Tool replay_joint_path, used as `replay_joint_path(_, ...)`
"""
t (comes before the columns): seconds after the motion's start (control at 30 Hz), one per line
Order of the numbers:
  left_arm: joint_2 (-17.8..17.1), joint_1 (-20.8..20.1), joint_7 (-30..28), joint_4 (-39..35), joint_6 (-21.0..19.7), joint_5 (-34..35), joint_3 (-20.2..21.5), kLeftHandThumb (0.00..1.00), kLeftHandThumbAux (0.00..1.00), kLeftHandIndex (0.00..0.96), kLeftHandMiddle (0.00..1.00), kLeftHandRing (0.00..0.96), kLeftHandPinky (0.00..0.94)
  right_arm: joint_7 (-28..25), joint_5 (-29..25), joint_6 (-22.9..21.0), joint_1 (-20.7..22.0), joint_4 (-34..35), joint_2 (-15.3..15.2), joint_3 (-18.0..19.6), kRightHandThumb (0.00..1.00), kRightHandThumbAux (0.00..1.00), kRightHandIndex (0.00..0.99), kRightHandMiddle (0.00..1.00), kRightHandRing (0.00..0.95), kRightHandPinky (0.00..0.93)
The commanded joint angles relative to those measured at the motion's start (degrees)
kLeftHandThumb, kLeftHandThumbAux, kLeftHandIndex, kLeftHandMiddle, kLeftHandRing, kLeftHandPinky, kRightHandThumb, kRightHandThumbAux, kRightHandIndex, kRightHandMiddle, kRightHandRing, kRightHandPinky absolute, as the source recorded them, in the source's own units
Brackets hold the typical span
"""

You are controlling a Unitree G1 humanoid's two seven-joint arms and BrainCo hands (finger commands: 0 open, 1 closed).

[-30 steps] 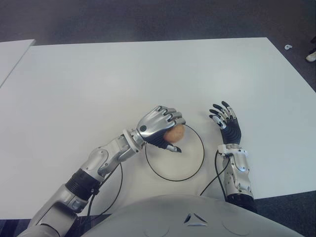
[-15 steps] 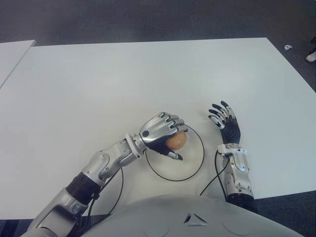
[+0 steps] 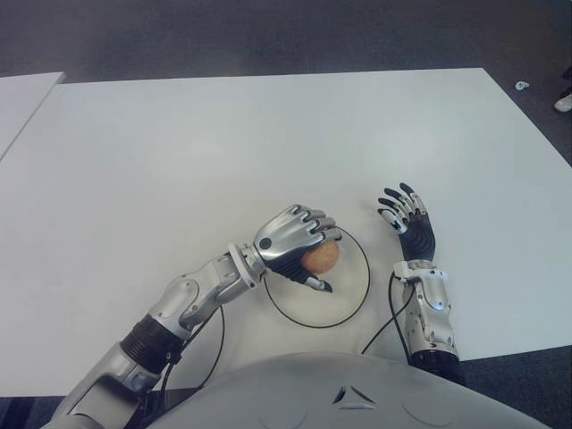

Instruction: Put the apples into the plate.

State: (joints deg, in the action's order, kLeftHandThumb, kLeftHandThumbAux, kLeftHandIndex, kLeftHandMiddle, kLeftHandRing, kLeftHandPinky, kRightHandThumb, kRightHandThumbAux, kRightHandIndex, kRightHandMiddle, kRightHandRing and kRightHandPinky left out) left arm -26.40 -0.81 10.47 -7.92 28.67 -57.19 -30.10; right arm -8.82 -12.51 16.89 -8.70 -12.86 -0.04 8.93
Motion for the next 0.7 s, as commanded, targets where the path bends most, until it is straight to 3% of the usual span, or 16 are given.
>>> replay_joint_path(0.03, 0.87, 0.99, -0.25, 0.45, -0.64, 1.02, 0.37, 0.743, 0.692, 0.445, 0.832, 0.837, 0.833, 1.02, 0.8, -3.26, -2.58, -2.76, 0.7, -0.43, 0.477, 0.751, 0.135, 0.273, 0.297, 0.335)
replay_joint_path(0.27, 2.33, 2.49, -1.4, 0.3, -0.67, 5.52, 0.75, 0.704, 0.692, 0.431, 0.723, 0.722, 0.707, 1.05, 1.21, -2.9, -2.54, -3.21, 0.54, -0.67, 0.455, 0.752, 0.135, 0.274, 0.299, 0.341)
replay_joint_path(0.3, 2.33, 2.7, -1.64, 0.14, -0.72, 5.86, 0.77, 0.589, 0.574, 0.402, 0.601, 0.593, 0.588, 1.03, 1.26, -2.82, -2.52, -3.29, 0.55, -0.7, 0.454, 0.752, 0.136, 0.273, 0.299, 0.339)
replay_joint_path(0.33, 2.31, 2.9, -1.84, -0.08, -0.9, 5.96, 0.81, 0.547, 0.532, 0.391, 0.557, 0.546, 0.544, 1.03, 1.31, -2.75, -2.49, -3.37, 0.55, -0.71, 0.453, 0.752, 0.136, 0.273, 0.299, 0.338)
replay_joint_path(0.4, 2.31, 3.23, -2.09, -0.5, -1.4, 5.67, 0.95, 0.39, 0.409, 0.3, 0.355, 0.332, 0.34, 1.08, 1.42, -2.63, -2.4, -3.52, 0.55, -0.71, 0.454, 0.753, 0.137, 0.273, 0.299, 0.337)
replay_joint_path(0.47, 2.29, 3.56, -2.44, -1.08, -2.09, 4.95, 1.1, 0.323, 0.363, 0.252, 0.267, 0.238, 0.25, 1.09, 1.41, -2.38, -2.28, -3.72, 0.6, -0.66, 0.454, 0.754, 0.138, 0.273, 0.3, 0.337)
replay_joint_path(0.5, 2.28, 3.74, -2.65, -1.42, -2.47, 4.51, 1.17, 0.26, 0.323, 0.161, 0.177, 0.152, 0.16, 1.08, 1.38, -2.22, -2.21, -3.83, 0.64, -0.62, 0.463, 0.756, 0.139, 0.278, 0.301, 0.334)
replay_joint_path(0.6, 1.98, 4.22, -4.95, -2.96, -4.19, 3.69, 1.23, 0.182, 0.264, 0.052, 0.059, 0.049, 0.052, 0.97, 1.06, -1.72, -1.9, -4.29, 0.81, -0.43, 0.48, 0.76, 0.141, 0.286, 0.301, 0.317)
replay_joint_path(0.7, 1.97, 4.38, -6.57, -3.97, -5.24, 3.6, 1.31, 0.156, 0.23, 0.017, 0.019, 0.016, 0.017, 0.83, 0.64, -1.57, -1.7, -4.52, 0.95, -0.31, 0.492, 0.763, 0.141, 0.289, 0.297, 0.295)
